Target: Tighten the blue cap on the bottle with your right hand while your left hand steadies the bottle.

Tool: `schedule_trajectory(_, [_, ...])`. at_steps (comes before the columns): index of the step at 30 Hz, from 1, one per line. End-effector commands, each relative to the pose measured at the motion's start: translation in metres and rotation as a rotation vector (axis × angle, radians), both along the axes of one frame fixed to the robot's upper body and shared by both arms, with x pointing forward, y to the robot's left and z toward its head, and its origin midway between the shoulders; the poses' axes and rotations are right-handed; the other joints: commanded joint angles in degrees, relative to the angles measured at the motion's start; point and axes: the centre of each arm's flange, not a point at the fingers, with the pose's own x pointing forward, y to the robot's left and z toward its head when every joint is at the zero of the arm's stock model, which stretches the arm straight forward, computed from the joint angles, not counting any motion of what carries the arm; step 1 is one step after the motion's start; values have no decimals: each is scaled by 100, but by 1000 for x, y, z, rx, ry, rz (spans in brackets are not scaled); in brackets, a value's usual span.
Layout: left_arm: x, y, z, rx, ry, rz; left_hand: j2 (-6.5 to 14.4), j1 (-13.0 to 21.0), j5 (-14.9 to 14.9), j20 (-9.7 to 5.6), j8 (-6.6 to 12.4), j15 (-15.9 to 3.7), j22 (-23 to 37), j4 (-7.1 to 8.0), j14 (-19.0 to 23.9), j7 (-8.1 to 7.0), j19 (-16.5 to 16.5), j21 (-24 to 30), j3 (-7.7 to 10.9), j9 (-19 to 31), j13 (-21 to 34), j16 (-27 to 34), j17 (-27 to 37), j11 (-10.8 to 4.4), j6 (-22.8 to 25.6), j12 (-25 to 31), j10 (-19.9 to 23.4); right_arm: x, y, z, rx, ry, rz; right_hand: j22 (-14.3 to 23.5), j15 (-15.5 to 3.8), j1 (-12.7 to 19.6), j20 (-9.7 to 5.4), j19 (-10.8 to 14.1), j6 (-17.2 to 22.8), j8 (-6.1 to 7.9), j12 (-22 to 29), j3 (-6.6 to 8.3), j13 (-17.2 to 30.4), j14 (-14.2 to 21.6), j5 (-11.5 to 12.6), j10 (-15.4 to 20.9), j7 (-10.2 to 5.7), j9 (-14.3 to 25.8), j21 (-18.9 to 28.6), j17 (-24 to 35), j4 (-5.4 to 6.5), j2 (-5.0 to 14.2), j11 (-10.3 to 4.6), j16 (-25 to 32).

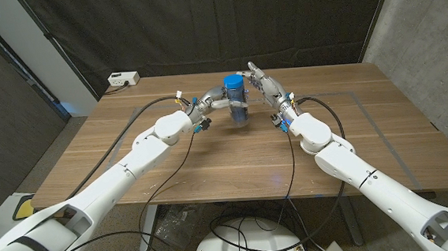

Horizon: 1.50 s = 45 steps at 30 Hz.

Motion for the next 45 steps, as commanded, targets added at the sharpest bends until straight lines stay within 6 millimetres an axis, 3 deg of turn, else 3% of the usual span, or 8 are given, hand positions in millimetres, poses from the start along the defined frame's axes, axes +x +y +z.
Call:
schedule_trajectory(1, [3,5,2,-14,0,0,466,233,-27,-4,-18,8,26,401,28,114,59,23,466,22,26,-8,3,-20,169,-15,-3,1,1,0,6,-1,-12,10,14,14,16,-4,247,83,45,-17,14,44,18,57,-43,32,8,20,-2,-2,-18,33])
schedule_trajectory(19, [6,5,2,-29,-1,2,457,213,-29,-5,-23,9,26,401,11,112,62,17,487,22,25,-15,2,-22,162,-16,-4,-5,2,-2,-12,-13,-9,13,14,21,17,6,776,232,96,-12,10,89,23,223,-72,31,2,15,-4,21,-111,35])
schedule_trajectory(45, [9,-5,4,7,21,-13,447,177,-33,17,-24,4,27,405,28,119,51,0,522,23,25,-10,1,-14,169,-17,-3,-17,-12,-11,-12,-20,-23,14,-3,92,16,3,1026,277,132,39,6,172,30,359,-120,22,-4,9,-26,96,-135,49])
